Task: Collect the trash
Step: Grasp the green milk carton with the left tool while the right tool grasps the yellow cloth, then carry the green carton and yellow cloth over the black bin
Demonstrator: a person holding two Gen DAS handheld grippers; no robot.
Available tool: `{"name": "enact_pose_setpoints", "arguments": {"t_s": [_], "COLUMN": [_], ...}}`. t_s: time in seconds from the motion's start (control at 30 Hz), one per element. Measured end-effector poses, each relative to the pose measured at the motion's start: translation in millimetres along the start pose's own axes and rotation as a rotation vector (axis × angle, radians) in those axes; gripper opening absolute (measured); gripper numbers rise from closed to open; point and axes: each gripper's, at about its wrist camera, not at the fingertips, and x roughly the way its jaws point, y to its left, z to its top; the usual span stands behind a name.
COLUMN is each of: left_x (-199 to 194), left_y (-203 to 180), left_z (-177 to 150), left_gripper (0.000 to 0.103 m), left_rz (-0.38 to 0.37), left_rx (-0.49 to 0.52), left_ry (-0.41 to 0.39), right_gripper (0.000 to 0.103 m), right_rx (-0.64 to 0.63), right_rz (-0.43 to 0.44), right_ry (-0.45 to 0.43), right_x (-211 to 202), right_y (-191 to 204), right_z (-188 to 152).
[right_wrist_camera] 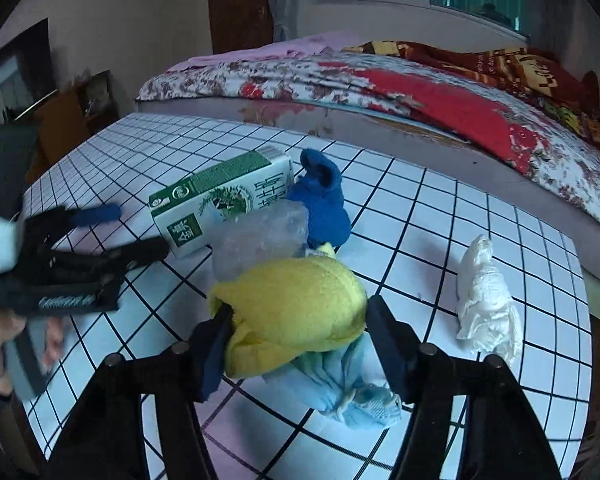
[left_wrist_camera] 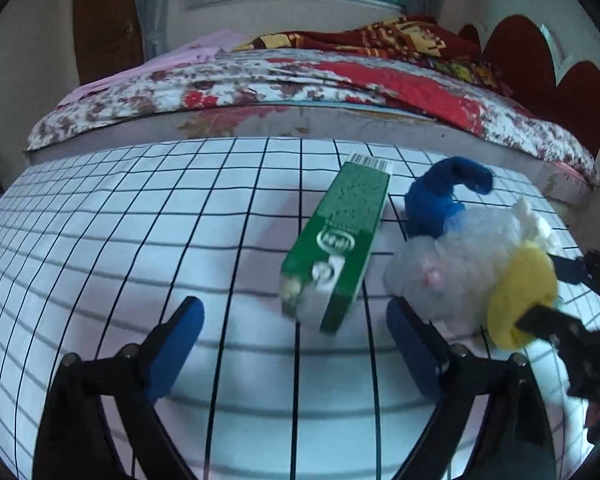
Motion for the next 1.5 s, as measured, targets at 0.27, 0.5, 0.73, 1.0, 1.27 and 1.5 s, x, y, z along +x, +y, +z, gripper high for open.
{"name": "enact_pose_setpoints", "arguments": {"t_s": [0.27, 0.5, 0.73, 1.0, 1.27, 1.5], "left_x": [9, -47, -87, -146, -163, -125], "left_y": [-6, 1, -13, -37, -65, -55], "left_z": [1, -24, -41, -65, -99, -108], "left_gripper": [0.043, 0.042, 0.041, 0.039, 0.038, 0.053], "left_rz": [0.013, 0.024, 0.018, -0.001, 0.016, -0.030], "left_rx": [0.007, -0.035, -0.025, -0.005, 0.053, -0.044], "left_ry": [0.014, -0.064, -0.102, -0.139, -0.105, -0.048], "right_gripper": [0.044, 0.044, 0.044, 0.044, 0.044, 0.044], "right_rx": [0.017, 0.088, 0.090, 0.106, 0.123, 0.154], "right_rz": [0.035, -0.015, -0.065, -0.098, -0.118, -0.112], "right_ry": [-0.035, -0.155, -0.212, -0.263, -0.236, -0.219], "right_x": [-12, -50, -89, -155, -193, -194], "right_y": [-7, -17, -17, -11, -5, -13], "right_z": [-3, -3, -19, -52, -92, -113]}}
